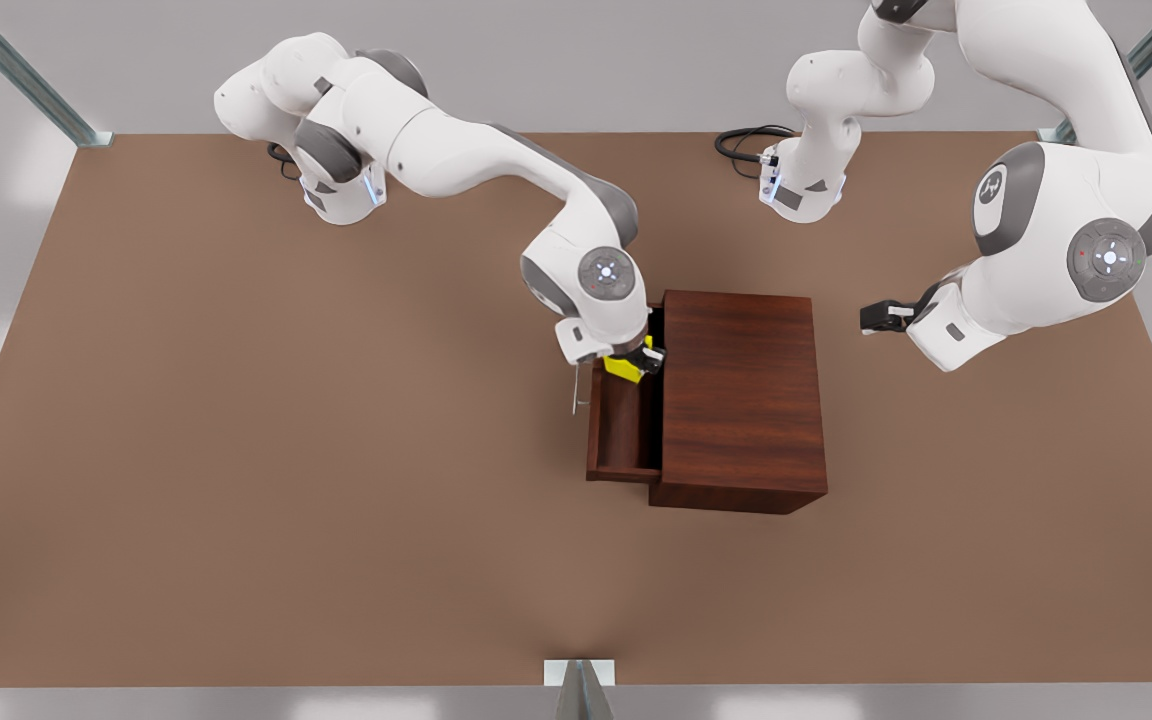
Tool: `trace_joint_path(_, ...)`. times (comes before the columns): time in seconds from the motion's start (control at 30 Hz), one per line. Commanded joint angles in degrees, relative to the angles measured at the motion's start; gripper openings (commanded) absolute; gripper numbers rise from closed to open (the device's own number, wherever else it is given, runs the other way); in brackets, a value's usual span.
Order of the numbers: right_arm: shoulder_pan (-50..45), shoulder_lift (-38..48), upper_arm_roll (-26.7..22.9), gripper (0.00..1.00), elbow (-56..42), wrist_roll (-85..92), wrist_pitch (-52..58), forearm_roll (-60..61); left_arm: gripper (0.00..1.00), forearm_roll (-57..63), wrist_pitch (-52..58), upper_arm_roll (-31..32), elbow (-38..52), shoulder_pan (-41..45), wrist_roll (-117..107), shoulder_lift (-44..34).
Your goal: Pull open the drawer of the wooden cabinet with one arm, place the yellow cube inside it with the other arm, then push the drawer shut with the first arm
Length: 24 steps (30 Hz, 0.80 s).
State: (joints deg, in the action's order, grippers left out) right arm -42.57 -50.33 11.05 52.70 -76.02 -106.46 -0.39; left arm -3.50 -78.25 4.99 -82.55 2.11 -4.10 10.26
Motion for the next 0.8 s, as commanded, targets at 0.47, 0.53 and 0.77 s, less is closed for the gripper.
trace_joint_path(0.47, 51.78, 27.2, -0.59, 1.0, 17.75, 57.64, 30.11, -3.57, 1.0, -0.11, -5.94, 0.28, 11.17, 21.43, -43.34, 10.64)
trace_joint_path(0.53, 55.75, 35.81, -0.5, 1.0, 34.45, 60.64, 14.05, -3.57, 1.0, 1.38, -14.36, 0.2, 15.05, 25.48, -56.78, 16.37)
trace_joint_path(0.77, 56.54, 39.52, -0.15, 1.0, 42.05, 75.67, 9.34, -0.58, 1.0, 9.74, -20.71, -0.07, 24.81, 36.29, -75.09, 27.89)
